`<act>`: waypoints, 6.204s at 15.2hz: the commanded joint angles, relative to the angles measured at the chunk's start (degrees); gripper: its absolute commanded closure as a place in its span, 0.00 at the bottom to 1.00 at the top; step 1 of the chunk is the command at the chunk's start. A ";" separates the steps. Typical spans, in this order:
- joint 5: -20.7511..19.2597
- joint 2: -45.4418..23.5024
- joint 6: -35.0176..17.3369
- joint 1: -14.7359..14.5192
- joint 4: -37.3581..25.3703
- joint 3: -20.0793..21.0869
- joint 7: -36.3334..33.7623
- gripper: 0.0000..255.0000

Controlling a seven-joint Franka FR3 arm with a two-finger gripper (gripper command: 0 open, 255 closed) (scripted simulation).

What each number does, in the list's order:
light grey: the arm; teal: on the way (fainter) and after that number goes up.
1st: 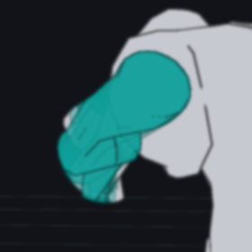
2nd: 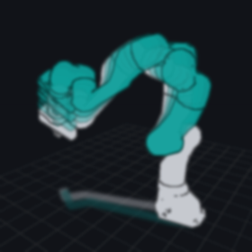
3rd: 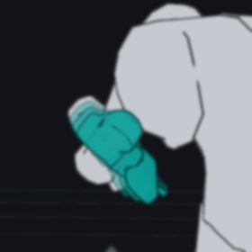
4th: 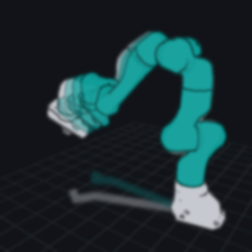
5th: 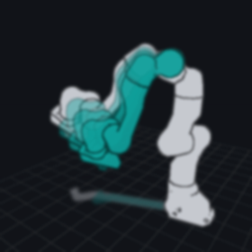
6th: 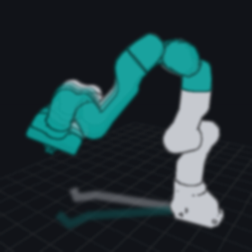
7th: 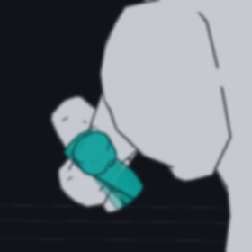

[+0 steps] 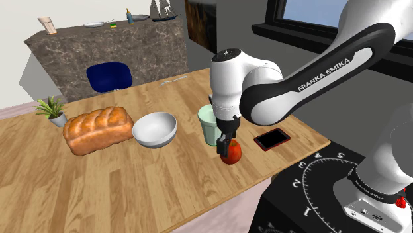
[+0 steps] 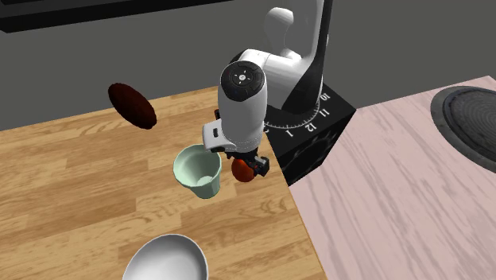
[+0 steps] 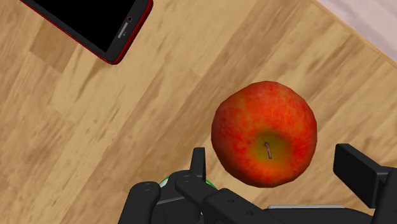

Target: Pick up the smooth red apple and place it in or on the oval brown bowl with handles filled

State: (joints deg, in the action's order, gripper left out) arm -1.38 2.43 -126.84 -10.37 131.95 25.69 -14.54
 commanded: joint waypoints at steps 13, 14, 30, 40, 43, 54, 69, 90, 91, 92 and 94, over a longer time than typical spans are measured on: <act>0.28 0.50 0.75 0.00 -0.32 -0.03 0.23 1.00; 0.53 0.96 1.53 0.00 -0.67 -0.07 0.44 1.00; 3.07 6.63 13.96 -0.01 -7.96 -0.93 2.79 1.00; 3.60 8.36 21.67 0.10 -14.07 -1.47 3.50 1.00; 3.65 8.62 23.97 0.15 -16.14 -1.60 3.63 1.00; 1.91 9.73 25.43 5.39 -16.61 -9.49 16.22 1.00; -1.79 1.06 26.87 14.10 -27.33 -20.56 34.90 1.00; -1.89 -16.22 26.20 22.01 -44.81 -27.36 49.52 1.00; -1.90 -16.20 25.42 22.01 -44.02 -27.36 49.48 1.00; -1.91 -16.20 24.66 22.01 -43.25 -27.36 49.44 1.00; -1.93 -16.24 23.13 22.02 -41.77 -27.36 49.35 1.00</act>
State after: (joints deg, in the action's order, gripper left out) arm -3.29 -13.82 -102.80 11.67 89.30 -1.68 34.91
